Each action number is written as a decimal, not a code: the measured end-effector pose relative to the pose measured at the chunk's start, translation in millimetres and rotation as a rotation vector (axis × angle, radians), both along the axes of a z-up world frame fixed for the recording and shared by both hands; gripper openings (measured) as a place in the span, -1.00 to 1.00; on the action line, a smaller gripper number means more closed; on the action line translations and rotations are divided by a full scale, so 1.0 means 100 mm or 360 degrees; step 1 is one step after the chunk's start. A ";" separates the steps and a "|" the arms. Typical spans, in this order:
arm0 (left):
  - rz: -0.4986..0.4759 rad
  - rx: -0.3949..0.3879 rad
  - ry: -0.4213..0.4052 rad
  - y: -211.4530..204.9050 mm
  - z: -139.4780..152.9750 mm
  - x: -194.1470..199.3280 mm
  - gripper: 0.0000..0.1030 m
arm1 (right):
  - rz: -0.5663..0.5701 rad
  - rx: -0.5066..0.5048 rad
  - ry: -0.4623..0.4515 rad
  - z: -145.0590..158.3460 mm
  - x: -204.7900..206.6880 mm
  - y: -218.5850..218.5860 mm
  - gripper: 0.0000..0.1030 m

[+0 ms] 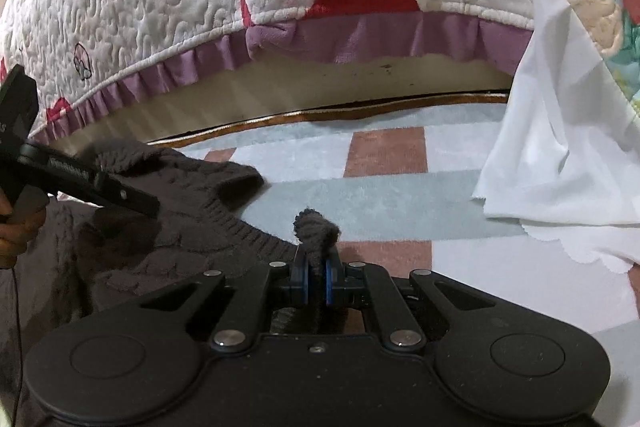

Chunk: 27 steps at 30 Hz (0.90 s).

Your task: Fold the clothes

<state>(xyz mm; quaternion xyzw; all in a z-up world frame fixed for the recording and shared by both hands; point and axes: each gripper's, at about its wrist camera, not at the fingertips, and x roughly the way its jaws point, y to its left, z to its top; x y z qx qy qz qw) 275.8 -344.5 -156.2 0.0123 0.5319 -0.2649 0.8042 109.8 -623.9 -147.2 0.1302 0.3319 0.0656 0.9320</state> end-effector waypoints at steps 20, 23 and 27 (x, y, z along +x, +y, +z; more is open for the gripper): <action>-0.0091 0.0318 -0.0691 0.33 0.40 -0.07 -0.16 | -0.0139 -0.0084 0.0080 -0.12 0.11 -0.08 -0.83; -0.0057 0.0489 -0.0732 0.63 0.29 0.00 -0.12 | -0.0173 -0.0057 0.0100 -0.13 0.12 -0.12 -0.68; -0.0157 0.0647 -0.0817 0.87 0.13 0.14 -0.12 | -0.0383 -0.0110 0.0141 -0.04 0.08 -0.37 -0.37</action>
